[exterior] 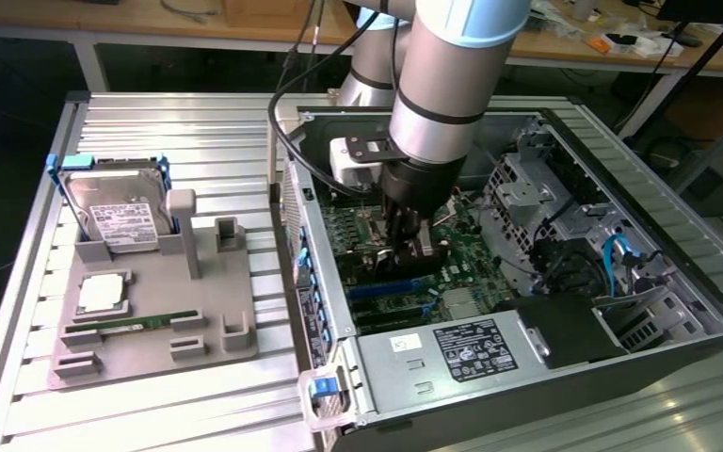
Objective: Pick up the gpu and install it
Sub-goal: 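Insert the gpu into the slot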
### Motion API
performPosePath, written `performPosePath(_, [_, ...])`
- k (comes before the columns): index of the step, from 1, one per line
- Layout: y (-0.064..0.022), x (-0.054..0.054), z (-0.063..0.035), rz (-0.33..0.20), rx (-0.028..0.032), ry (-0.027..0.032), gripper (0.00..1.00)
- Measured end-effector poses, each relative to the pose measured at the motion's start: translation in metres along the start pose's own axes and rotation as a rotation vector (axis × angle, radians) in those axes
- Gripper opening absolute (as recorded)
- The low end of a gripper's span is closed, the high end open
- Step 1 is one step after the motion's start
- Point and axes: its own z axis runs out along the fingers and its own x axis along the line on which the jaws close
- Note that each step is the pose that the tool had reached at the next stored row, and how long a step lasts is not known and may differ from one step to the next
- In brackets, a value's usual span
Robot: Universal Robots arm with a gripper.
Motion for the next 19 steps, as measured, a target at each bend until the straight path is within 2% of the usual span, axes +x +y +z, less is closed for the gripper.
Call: performPosePath(19, [0.0000,0.0004,0.0000,0.000,-0.0001,0.0000,0.27])
